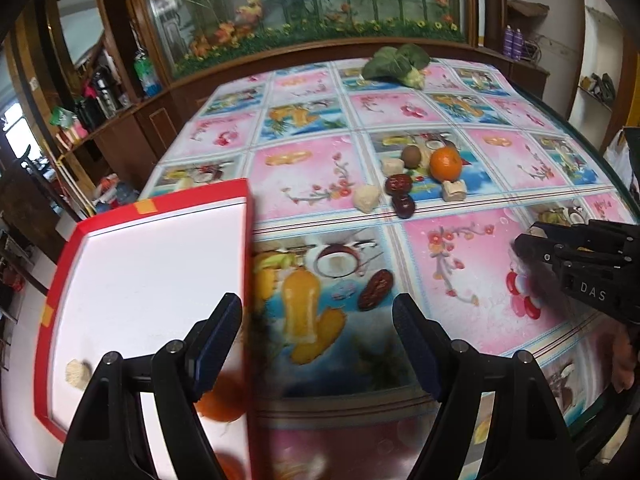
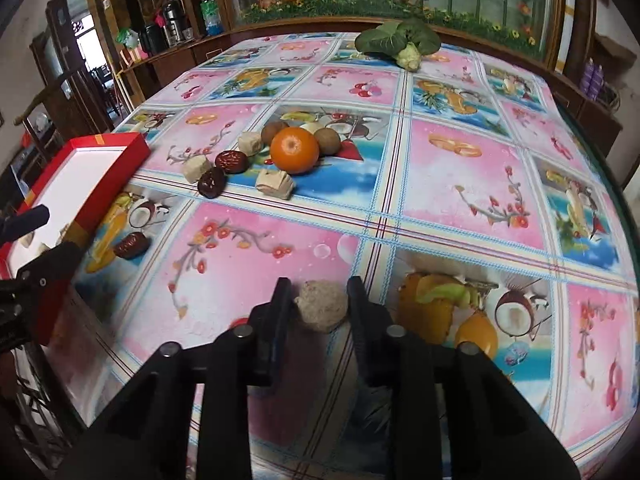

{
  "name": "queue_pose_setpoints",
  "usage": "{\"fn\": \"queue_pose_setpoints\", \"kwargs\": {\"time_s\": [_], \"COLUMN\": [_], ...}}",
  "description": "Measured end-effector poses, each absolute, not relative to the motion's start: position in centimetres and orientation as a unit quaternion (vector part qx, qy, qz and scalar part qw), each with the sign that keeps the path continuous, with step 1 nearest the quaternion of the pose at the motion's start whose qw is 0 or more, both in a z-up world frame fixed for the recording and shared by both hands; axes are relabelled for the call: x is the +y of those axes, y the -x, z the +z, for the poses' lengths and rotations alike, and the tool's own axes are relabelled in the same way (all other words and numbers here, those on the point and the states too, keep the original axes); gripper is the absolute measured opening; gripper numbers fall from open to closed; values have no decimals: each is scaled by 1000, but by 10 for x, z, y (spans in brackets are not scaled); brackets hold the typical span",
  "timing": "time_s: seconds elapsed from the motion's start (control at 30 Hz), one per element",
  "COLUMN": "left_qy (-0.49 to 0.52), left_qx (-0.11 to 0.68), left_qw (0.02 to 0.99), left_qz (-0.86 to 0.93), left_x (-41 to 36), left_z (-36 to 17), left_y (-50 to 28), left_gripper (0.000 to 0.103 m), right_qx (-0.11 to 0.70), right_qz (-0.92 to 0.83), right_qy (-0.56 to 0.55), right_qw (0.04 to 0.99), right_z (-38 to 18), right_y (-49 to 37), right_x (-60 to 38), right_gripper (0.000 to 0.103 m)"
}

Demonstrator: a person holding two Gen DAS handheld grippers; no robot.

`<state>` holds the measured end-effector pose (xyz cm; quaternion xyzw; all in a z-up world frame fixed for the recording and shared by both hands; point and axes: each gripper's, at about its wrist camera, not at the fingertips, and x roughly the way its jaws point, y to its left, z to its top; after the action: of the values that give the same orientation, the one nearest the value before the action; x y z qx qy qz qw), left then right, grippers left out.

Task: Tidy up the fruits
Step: 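Grasp a red date with the left tool while the right tool grasps a round beige biscuit, then carry the red date and biscuit into the white tray and open both tools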

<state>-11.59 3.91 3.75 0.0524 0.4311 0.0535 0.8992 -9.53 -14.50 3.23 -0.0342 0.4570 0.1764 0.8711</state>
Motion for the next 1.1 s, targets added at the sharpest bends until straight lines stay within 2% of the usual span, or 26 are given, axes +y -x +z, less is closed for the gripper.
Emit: {"fn": "queue_pose_setpoints", "kwargs": {"time_s": [0.17, 0.3, 0.43, 0.5, 0.57, 0.87, 1.1], "left_qy": [-67, -68, -52, -48, -54, -33, -24], "left_qx": [463, 480, 487, 487, 482, 465, 407], "left_qw": [883, 874, 872, 872, 874, 884, 913], "left_qz": [38, 29, 8, -2, -4, 24, 35], "left_x": [27, 24, 26, 23, 19, 13, -5], "left_z": [24, 14, 12, 12, 11, 16, 74], "left_y": [98, 85, 79, 80, 81, 93, 139], "left_gripper": [76, 50, 36, 25, 19, 19, 19], "right_qx": [457, 458, 451, 446, 441, 409, 378], "right_qz": [199, 199, 195, 189, 189, 183, 190], "right_qy": [-27, -73, -99, -105, -109, -124, -165], "right_qw": [867, 863, 865, 869, 870, 885, 891], "right_z": [30, 32, 36, 38, 40, 49, 58], "right_y": [89, 83, 79, 79, 78, 82, 84], "right_x": [-162, -173, -182, -184, -186, -195, -208], "right_gripper": [30, 30, 30, 30, 30, 30, 30]}}
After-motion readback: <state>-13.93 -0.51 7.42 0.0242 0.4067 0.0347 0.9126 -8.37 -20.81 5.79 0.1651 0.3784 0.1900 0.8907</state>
